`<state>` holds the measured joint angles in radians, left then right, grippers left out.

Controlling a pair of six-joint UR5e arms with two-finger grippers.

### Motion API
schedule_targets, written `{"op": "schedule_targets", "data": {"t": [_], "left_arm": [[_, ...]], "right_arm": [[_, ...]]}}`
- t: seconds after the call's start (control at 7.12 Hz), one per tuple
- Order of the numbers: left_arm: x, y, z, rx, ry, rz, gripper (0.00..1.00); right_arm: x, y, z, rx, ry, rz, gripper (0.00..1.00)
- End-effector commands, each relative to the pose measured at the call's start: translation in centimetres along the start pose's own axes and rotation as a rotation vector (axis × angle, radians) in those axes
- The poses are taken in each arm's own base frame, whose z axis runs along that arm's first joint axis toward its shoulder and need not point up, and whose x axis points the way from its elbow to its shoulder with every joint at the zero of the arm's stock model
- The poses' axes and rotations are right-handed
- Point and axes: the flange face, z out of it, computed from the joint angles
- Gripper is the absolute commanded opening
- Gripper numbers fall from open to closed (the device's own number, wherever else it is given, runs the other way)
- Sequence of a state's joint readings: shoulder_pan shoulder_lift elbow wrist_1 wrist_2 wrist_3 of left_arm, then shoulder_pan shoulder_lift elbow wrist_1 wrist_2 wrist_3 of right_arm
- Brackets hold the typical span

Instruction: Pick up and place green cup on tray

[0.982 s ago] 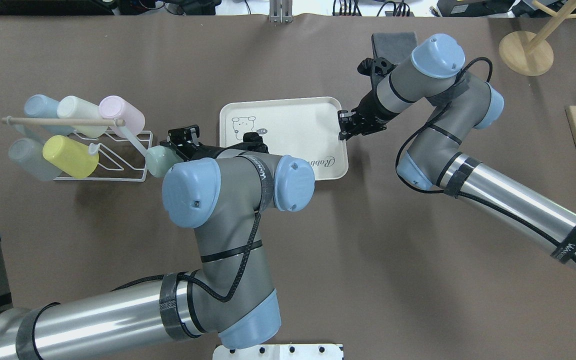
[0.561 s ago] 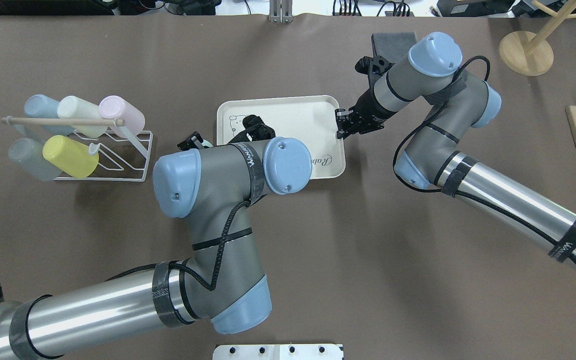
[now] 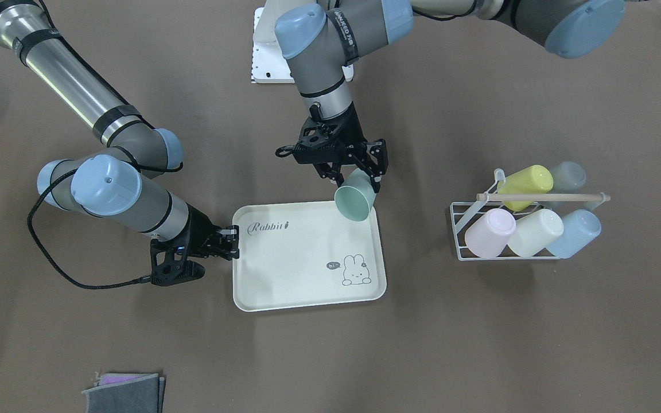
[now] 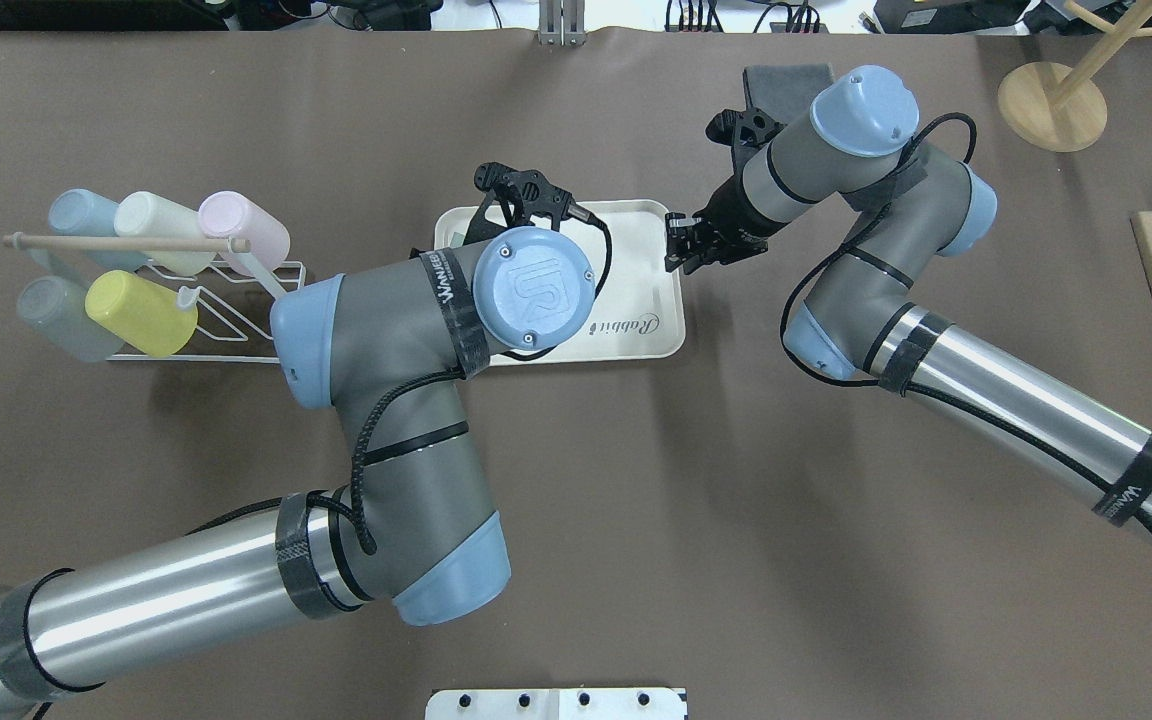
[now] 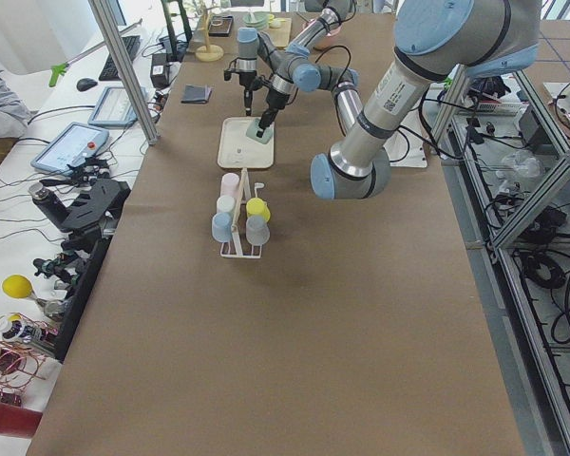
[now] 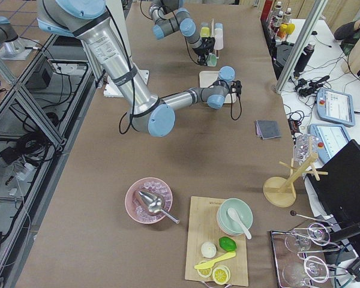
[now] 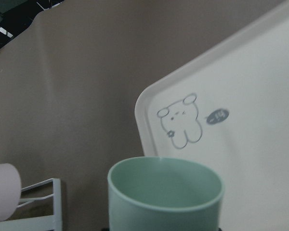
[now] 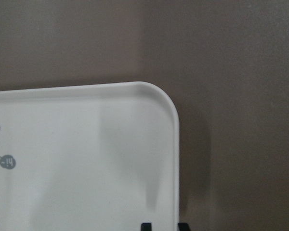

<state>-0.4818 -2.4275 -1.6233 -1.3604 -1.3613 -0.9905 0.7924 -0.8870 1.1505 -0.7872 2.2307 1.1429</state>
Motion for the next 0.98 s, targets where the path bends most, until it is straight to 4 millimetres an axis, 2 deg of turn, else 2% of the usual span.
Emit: {"op": "schedule_targets", "data": {"t": [0.0,0.14,0.28,0.42,0.56,0.84], "left_arm": [[-1.3,-3.2,1.7,0.213,0.267,-0.159,0.05],[-0.8,-3.6,1.0,0.26,0.331,-0.181,0.05],[-0.2,-3.8,1.1,0.379,0.31,-0.211,0.07],[3.2,-3.4,1.5,0.515,0.348,-0.247,0.08],[4.6,-1.8,2.4,0.588,0.304,-0.261,0.08],[5.6,-0.8,2.5,0.625,0.243,-0.121,0.08]], "right_arm": [[0.6,-0.5,-0.6,0.019,0.006,-0.006,1.0],[1.4,-1.6,-1.9,0.036,0.007,-0.003,1.0],[2.2,-2.2,-4.0,0.053,-0.004,-0.003,1.0],[4.0,-2.6,-7.3,0.098,0.001,0.009,1.0],[4.6,-1.8,-10.7,0.126,0.022,0.03,1.0],[7.7,-0.4,-17.8,0.171,0.105,-0.037,1.0]]}}
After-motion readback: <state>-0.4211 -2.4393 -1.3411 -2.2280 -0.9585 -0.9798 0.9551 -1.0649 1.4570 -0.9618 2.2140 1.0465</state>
